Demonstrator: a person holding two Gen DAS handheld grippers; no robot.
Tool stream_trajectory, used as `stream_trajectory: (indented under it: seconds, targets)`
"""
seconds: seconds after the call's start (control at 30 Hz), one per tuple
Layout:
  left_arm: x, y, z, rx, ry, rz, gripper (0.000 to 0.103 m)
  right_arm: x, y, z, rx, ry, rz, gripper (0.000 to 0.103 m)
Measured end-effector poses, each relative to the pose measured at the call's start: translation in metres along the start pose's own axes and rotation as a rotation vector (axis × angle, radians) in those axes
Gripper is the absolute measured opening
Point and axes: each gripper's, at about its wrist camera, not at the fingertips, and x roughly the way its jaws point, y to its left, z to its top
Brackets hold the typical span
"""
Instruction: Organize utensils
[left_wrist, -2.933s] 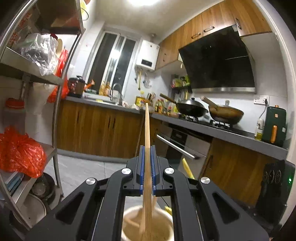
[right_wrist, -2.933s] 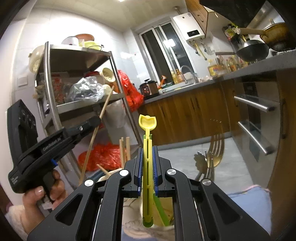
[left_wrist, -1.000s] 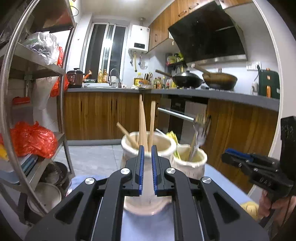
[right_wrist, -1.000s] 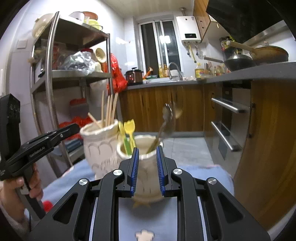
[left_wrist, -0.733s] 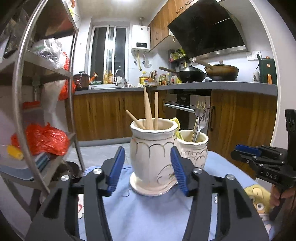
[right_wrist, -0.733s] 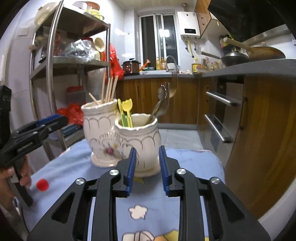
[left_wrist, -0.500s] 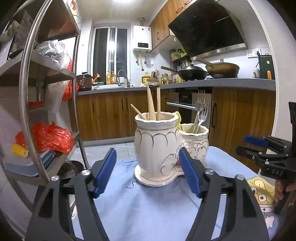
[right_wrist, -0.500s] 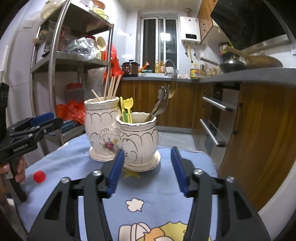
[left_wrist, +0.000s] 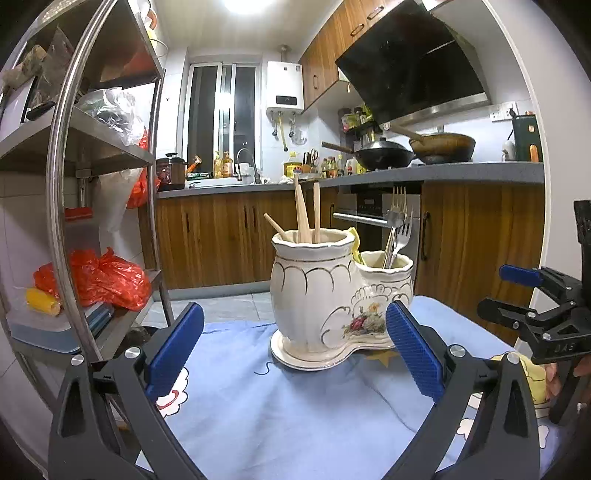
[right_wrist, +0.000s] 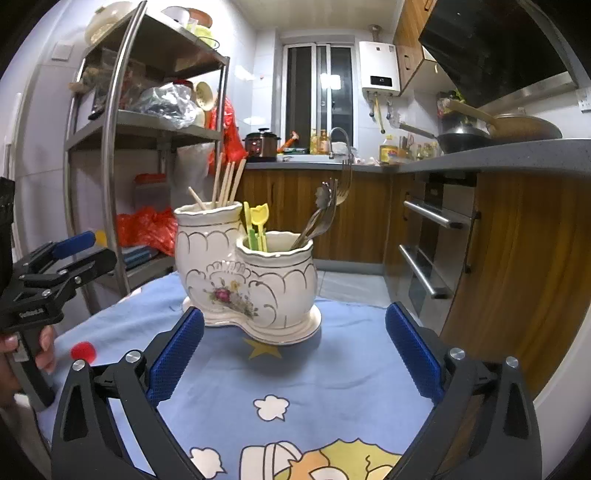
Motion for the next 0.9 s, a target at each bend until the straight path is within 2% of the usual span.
stream_trajectory:
  seconds: [0.37, 0.9]
  targets:
    - [0.0081, 0.0026, -0.0008, -0.009, 0.049, 0.021, 0.097, -0.0003, 0.0023, -0.0003, 0.003, 0.002, -0.001, 0.098]
    - [0.0078, 0.0047, -0.0009, -0.01, 0.049, 0.026, 0.097, -0.0002, 0.0039, -0.0005, 0.003, 0.002, -0.001, 0.098]
